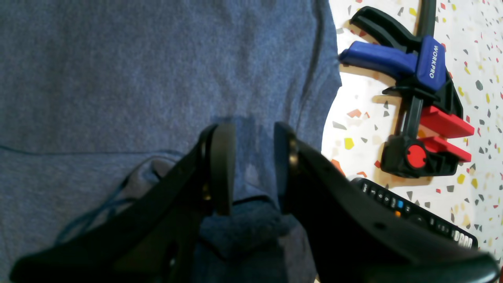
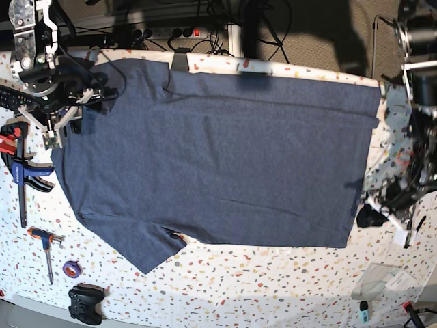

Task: Fold the T-shirt properly
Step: 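Move the left gripper along the shirt side toward the hem and grasp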

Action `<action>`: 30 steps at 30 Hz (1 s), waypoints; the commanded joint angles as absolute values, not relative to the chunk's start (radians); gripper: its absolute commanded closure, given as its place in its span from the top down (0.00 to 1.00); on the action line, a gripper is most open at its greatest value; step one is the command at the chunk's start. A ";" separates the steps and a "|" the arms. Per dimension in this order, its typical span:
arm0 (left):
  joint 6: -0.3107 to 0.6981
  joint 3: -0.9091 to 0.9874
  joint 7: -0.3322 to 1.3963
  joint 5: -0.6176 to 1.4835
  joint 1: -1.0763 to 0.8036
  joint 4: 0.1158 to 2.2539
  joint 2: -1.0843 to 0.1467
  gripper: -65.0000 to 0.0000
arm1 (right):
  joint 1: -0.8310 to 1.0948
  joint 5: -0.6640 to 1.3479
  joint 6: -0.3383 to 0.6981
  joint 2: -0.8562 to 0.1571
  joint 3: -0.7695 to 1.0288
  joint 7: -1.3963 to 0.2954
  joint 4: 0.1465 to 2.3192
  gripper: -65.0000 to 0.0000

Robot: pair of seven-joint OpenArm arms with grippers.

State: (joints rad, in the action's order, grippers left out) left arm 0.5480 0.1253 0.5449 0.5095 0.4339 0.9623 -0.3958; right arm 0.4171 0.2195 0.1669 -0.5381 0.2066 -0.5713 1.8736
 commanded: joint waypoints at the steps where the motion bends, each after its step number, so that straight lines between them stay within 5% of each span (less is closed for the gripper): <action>1: 0.552 0.130 0.508 0.513 0.502 0.923 -0.409 0.32 | 0.413 0.218 0.169 -0.553 0.215 -0.567 1.891 0.27; 9: 0.553 0.130 0.307 0.231 0.780 0.428 -0.342 0.32 | 0.413 0.218 0.169 -0.553 0.215 -0.612 1.891 0.27; 15: 0.424 0.130 0.045 0.026 0.868 0.129 -0.312 0.32 | 0.413 0.218 0.169 -0.551 0.215 -0.636 1.891 0.27; 30: 0.404 0.130 -0.007 0.011 0.875 0.091 -0.277 0.31 | 0.413 0.217 0.169 -0.551 0.215 -0.641 1.891 0.27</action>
State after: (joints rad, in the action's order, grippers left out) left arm 0.3962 0.1291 0.0139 0.0002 0.8356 0.0784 -0.2684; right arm 0.4183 0.2195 0.1673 -0.5350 0.2070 -0.6567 1.8736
